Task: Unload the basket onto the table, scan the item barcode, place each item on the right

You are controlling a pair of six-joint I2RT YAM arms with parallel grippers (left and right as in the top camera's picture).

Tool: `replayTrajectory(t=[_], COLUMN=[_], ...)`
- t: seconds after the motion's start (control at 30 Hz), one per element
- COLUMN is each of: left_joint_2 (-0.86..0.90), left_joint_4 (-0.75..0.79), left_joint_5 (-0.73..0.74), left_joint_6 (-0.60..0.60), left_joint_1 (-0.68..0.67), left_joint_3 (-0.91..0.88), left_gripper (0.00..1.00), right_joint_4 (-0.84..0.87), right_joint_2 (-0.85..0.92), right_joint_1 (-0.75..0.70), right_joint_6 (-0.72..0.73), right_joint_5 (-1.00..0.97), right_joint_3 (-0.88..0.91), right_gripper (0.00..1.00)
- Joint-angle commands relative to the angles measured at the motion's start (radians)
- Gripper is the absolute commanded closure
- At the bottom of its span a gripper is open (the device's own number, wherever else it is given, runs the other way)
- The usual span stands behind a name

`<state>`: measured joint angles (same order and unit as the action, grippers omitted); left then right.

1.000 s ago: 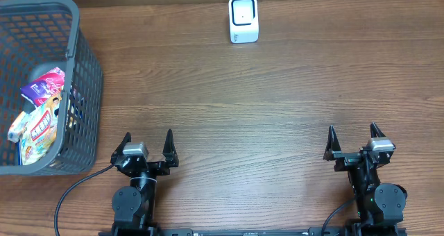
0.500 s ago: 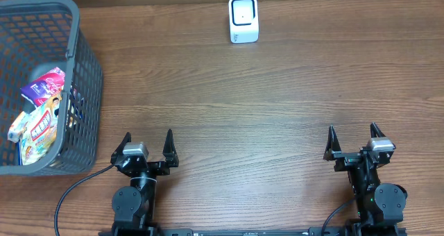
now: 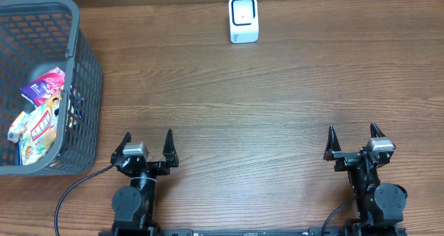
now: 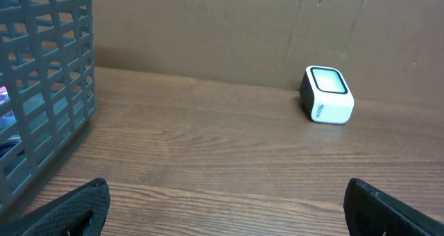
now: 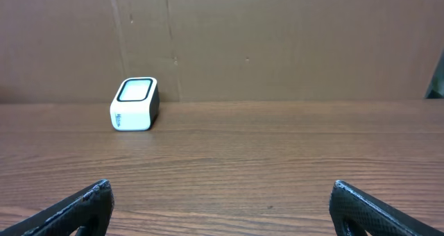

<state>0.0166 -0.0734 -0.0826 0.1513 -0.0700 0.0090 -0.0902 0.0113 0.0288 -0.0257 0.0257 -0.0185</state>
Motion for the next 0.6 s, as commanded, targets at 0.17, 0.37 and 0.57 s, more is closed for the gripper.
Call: replayTrajectory(t=[0.17,0.37,0.57], left_joint_2=[-0.01,-0.01,-0.01], left_joint_4=[0.003,0.056,0.357], left_joint_5=[0.005,0.261,0.46], left_joint_6=[0.006,0.191,0.164], left_joint_1=[0.006,0.004,0.004], left_joint_3=[-0.004,-0.004,0.044], left_gripper=[0.0,0.0,0.0], right_joint_4=[0.006,0.006,0.006], right_joint_2=[-0.008,-0.008,-0.008], right_joint_1=[0.01,0.01,0.01], right_joint_6=[-0.002,-0.002,-0.002], right_joint_5=[-0.003,-0.003,-0.003], right_joint_3=[0.011,0.011,0.011], right_gripper=[0.0,0.0,0.0])
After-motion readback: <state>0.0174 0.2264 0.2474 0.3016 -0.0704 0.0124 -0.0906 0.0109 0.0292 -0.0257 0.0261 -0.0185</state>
